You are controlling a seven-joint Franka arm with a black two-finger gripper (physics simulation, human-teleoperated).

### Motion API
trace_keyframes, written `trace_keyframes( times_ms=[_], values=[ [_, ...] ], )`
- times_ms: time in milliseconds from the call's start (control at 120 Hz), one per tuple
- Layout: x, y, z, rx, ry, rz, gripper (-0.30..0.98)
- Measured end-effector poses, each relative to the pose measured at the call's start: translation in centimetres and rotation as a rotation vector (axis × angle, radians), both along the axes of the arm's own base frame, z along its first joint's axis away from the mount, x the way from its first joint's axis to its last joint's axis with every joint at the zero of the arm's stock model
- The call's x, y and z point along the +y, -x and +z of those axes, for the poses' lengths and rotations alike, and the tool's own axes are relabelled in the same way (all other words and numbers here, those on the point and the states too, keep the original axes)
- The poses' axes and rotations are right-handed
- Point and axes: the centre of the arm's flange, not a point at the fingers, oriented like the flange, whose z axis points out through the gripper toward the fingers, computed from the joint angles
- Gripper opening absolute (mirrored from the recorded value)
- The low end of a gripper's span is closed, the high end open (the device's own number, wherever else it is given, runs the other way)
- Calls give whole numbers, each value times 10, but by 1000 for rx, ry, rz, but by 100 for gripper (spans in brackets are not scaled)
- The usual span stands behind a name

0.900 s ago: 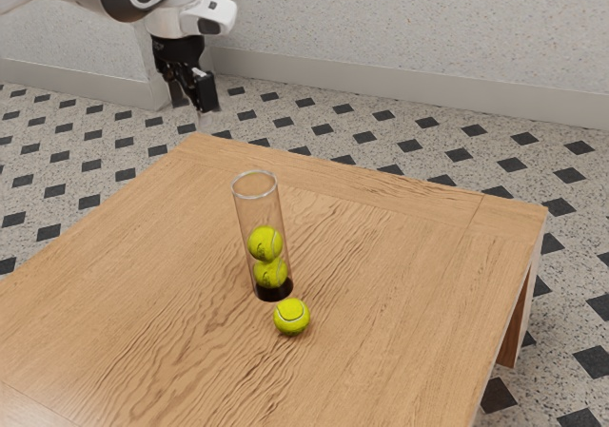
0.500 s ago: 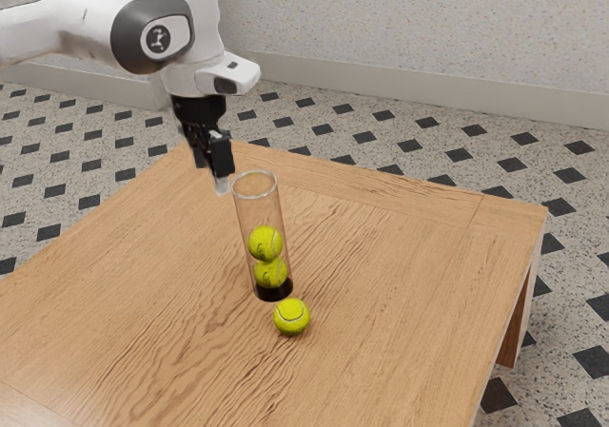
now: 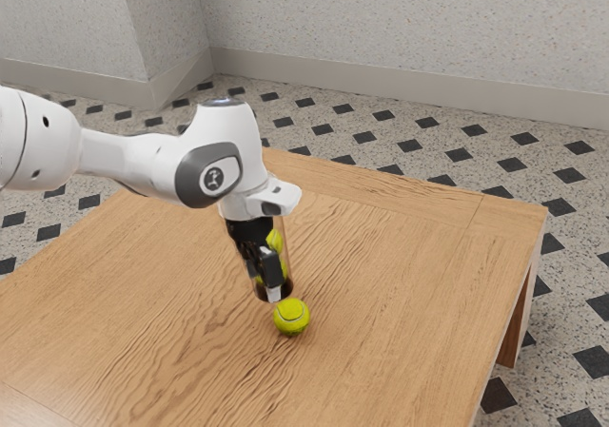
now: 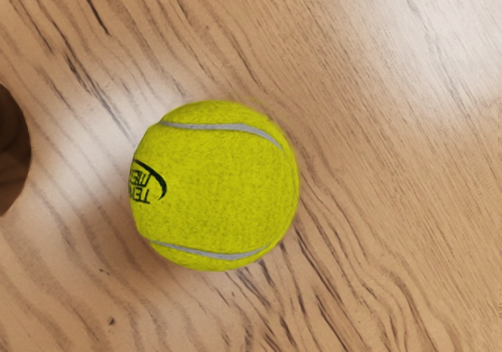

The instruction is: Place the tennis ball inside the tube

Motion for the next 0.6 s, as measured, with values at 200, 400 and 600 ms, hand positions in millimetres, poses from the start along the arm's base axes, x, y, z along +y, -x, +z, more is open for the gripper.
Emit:
trace_keyframes(
  times_ms=[200,400,600],
  values=[
    [-19,-4,-55,11,40,67,69],
    [-19,-16,-87,-16,28,130,69],
    [-23,-22,-95,-46,28,173,60]
  ],
)
